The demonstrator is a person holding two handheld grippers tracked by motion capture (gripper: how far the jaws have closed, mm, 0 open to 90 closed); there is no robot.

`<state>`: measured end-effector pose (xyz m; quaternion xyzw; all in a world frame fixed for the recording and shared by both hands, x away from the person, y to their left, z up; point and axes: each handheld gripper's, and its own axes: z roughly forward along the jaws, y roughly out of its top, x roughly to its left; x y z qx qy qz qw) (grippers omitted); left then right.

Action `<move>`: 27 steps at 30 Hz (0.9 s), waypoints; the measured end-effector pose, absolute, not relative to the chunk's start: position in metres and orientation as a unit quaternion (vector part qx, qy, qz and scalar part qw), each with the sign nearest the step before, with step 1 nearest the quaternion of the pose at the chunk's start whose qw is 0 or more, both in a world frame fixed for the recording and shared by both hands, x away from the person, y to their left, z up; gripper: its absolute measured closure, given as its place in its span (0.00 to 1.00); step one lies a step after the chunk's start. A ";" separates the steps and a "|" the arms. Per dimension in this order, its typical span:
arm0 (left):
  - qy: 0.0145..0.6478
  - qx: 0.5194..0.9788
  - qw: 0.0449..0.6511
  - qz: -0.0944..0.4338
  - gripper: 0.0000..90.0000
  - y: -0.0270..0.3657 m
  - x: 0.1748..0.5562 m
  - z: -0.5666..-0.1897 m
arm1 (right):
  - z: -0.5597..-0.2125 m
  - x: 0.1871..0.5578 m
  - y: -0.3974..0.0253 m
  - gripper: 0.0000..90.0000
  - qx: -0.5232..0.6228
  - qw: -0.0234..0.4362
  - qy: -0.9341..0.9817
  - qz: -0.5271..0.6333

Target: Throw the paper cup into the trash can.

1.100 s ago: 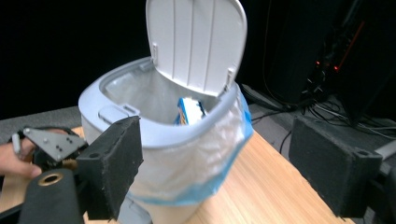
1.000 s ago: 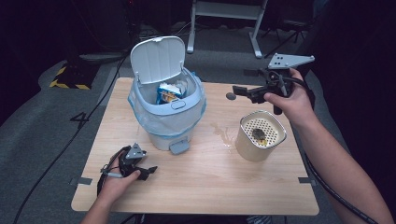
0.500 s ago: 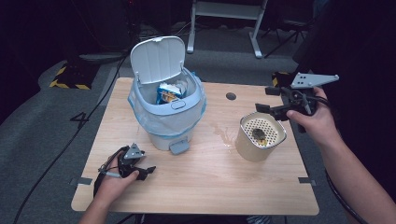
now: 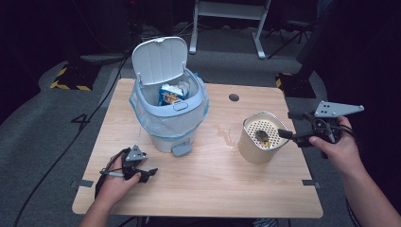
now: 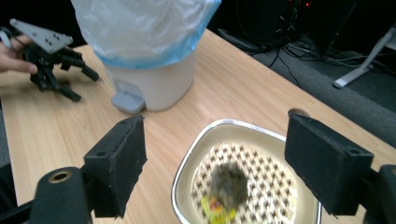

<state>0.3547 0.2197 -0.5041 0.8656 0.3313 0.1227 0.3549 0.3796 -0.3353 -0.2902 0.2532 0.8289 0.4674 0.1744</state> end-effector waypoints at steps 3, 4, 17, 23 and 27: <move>0.332 0.866 0.353 0.124 0.20 0.219 0.356 -0.504 | -0.299 0.371 -0.343 0.23 0.258 0.175 0.833 0.457; 0.333 0.866 0.353 0.123 0.20 0.219 0.356 -0.504 | -0.303 0.368 -0.346 0.23 0.258 0.174 0.836 0.452; 0.338 0.863 0.353 0.124 0.20 0.217 0.355 -0.504 | -0.358 0.340 -0.366 0.20 0.271 0.160 0.850 0.423; 0.338 0.863 0.354 0.124 0.20 0.218 0.355 -0.504 | -0.388 0.338 -0.375 0.18 0.277 0.147 0.849 0.425; 0.338 0.863 0.352 0.127 0.20 0.218 0.355 -0.504 | -0.412 0.339 -0.379 0.18 0.307 0.146 0.838 0.426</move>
